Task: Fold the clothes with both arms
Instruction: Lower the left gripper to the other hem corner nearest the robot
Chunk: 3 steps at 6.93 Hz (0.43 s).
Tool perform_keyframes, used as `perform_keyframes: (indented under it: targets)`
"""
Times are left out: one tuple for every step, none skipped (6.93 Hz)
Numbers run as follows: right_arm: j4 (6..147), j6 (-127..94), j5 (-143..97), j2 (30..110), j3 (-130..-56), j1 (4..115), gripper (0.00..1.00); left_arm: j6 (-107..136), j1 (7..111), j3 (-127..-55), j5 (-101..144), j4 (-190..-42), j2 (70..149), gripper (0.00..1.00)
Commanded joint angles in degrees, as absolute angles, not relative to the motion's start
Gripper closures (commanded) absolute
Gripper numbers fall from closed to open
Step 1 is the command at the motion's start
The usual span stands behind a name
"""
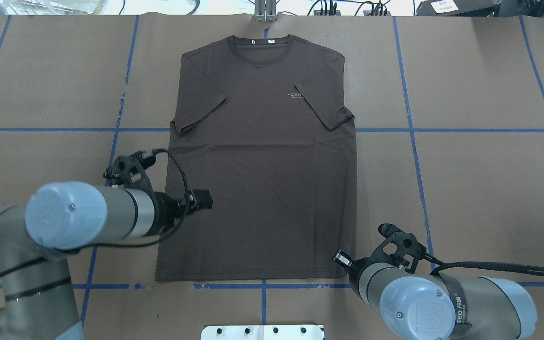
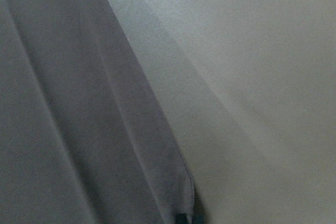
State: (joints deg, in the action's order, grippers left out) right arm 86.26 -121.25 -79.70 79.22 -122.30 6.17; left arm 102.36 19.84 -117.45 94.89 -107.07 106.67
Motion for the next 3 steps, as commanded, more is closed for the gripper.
perform_keyframes:
  targets:
    - [86.3, -120.9, -80.2, 79.3, -122.4, 6.2, 1.0, 109.0, 13.6, -118.6, 93.9, -98.6, 105.5, 0.1]
    - [86.3, -120.8, -80.2, 79.3, -122.4, 6.2, 1.0, 109.9, 12.6, -118.6, 93.8, -97.9, 103.7, 0.12]
    - [86.6, -120.8, -80.0, 79.4, -122.3, 6.3, 1.0, 110.1, 11.9, -118.3, 93.7, -97.9, 102.3, 0.15]
